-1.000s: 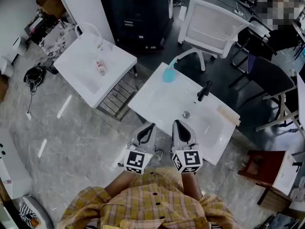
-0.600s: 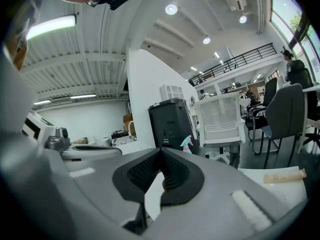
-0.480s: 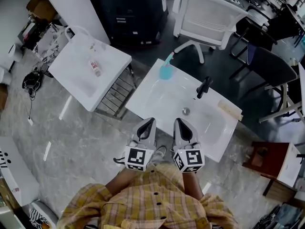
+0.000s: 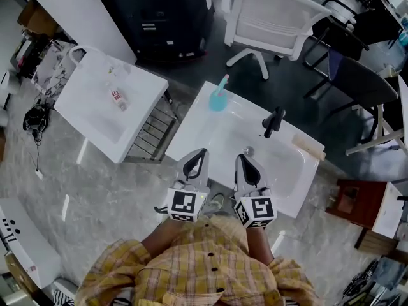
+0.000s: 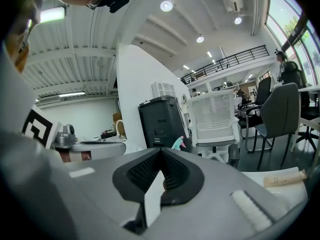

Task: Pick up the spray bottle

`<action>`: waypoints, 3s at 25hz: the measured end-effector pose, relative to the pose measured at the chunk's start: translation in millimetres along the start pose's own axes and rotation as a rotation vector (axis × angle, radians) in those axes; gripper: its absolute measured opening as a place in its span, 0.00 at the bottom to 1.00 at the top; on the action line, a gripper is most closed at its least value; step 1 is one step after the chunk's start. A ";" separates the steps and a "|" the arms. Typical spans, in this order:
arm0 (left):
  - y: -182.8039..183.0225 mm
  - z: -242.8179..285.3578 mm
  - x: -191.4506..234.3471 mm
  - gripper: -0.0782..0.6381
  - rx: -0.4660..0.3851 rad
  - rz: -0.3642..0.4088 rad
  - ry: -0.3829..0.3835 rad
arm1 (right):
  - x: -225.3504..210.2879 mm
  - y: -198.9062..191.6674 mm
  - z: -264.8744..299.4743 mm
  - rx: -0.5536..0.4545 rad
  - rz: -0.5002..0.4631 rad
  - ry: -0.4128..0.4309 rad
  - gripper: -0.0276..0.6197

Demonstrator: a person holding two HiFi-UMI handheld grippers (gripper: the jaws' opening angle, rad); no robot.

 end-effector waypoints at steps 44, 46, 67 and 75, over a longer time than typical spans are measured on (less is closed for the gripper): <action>-6.4 213.7 81.1 0.26 0.261 0.016 -0.148 | -51.8 -21.4 121.9 0.119 0.107 -0.184 0.05; -8.7 219.3 82.2 0.28 0.273 0.017 -0.150 | -51.9 -21.8 123.3 0.124 0.109 -0.186 0.05; -42.7 259.4 87.1 0.32 0.310 0.077 -0.145 | -60.1 -38.7 121.3 0.161 0.140 -0.234 0.05; -39.8 259.4 87.9 0.24 0.278 0.095 -0.130 | -62.3 -42.9 115.4 0.180 0.140 -0.257 0.05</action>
Point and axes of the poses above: the fingertips, and each gripper's own axes: z forward along the fingers, x to its left, y out of its top, the point moved 3 cm from there along -z, backward along the fingers, and after that the axes turned 7 degrees about -z, right-handed, at the moved point
